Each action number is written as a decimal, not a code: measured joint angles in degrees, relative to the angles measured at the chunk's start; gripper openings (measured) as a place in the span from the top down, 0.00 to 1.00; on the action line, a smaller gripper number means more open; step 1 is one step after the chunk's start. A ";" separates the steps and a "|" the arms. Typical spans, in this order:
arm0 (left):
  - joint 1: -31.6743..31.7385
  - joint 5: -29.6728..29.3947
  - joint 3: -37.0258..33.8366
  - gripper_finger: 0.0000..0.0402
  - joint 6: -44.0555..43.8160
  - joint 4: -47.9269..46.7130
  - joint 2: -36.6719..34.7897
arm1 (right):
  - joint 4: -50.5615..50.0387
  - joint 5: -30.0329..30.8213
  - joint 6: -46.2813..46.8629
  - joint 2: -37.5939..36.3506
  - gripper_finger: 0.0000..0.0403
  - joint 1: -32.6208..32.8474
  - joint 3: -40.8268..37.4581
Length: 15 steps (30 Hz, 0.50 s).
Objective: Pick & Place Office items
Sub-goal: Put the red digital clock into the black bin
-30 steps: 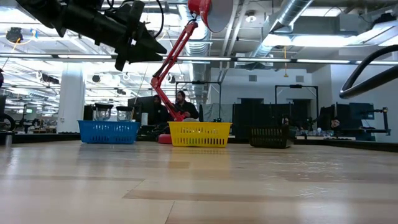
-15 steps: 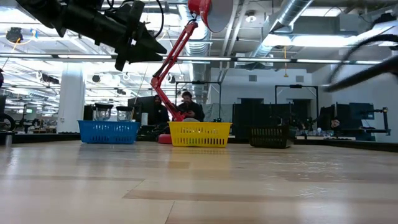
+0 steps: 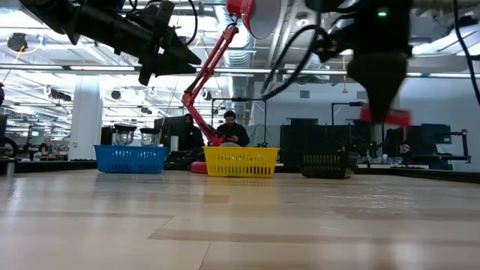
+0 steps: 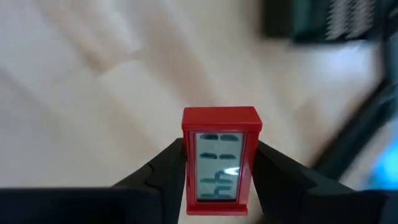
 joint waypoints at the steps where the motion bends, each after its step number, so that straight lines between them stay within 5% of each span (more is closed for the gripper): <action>1: 0.00 0.00 0.00 0.71 0.00 0.02 0.00 | -1.80 1.65 -3.42 -0.04 0.61 -2.06 1.07; 10: 0.00 0.02 0.00 0.71 0.00 -0.02 0.00 | 4.12 13.70 -27.43 -4.31 0.62 -19.18 1.36; 15: -0.41 0.42 -0.01 0.71 0.00 -0.46 0.00 | 19.53 8.19 -39.40 -8.72 0.63 -28.52 -4.97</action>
